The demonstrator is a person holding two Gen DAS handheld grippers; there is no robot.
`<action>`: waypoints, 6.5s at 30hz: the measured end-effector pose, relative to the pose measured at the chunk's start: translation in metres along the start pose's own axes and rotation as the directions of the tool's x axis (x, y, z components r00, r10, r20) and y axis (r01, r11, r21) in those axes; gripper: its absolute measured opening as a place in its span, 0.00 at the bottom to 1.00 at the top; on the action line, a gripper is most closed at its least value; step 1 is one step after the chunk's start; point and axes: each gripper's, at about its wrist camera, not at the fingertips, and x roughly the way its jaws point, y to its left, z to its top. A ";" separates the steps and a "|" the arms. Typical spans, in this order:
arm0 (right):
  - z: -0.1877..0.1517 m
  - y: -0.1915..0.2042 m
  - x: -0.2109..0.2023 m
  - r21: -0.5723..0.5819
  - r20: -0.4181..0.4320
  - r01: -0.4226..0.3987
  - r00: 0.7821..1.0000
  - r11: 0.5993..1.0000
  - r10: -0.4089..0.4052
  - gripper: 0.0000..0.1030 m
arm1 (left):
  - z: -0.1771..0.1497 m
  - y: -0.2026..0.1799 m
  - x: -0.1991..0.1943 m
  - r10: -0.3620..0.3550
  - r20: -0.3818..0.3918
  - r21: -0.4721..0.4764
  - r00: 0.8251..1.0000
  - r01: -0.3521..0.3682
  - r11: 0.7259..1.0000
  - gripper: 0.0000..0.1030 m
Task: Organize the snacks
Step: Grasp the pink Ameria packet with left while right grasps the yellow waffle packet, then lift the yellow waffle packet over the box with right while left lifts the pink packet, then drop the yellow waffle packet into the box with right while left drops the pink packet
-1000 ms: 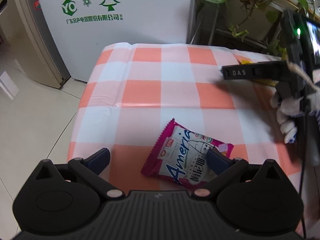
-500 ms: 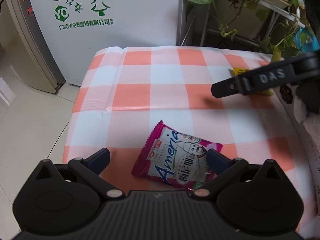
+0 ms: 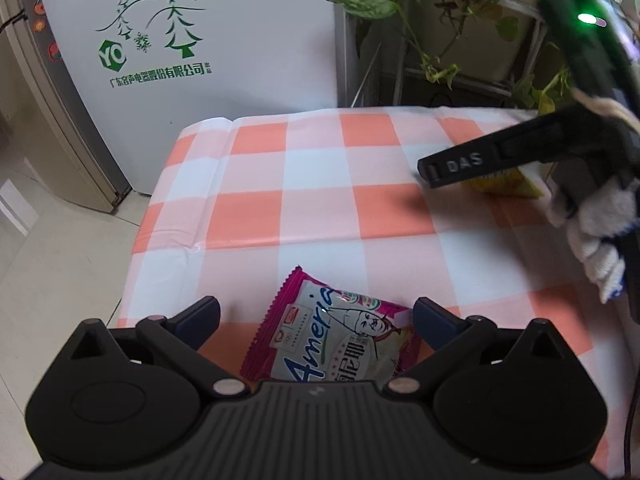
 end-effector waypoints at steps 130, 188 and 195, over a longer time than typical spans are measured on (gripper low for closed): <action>-0.094 0.013 -0.202 -0.056 0.131 -0.060 0.989 0.997 0.067 0.53 | -0.059 -0.008 -0.107 -0.079 0.182 -0.069 0.980 0.093 0.993 0.55; -0.114 -0.158 -0.231 0.269 0.220 -0.025 0.975 0.963 -0.036 0.53 | -0.005 -0.245 -0.122 -0.354 0.185 0.106 0.917 0.339 0.935 0.58; -0.113 -0.160 -0.234 0.280 0.237 -0.034 0.971 0.959 -0.035 0.67 | -0.009 -0.248 -0.129 -0.301 0.191 0.110 0.934 0.284 0.953 0.85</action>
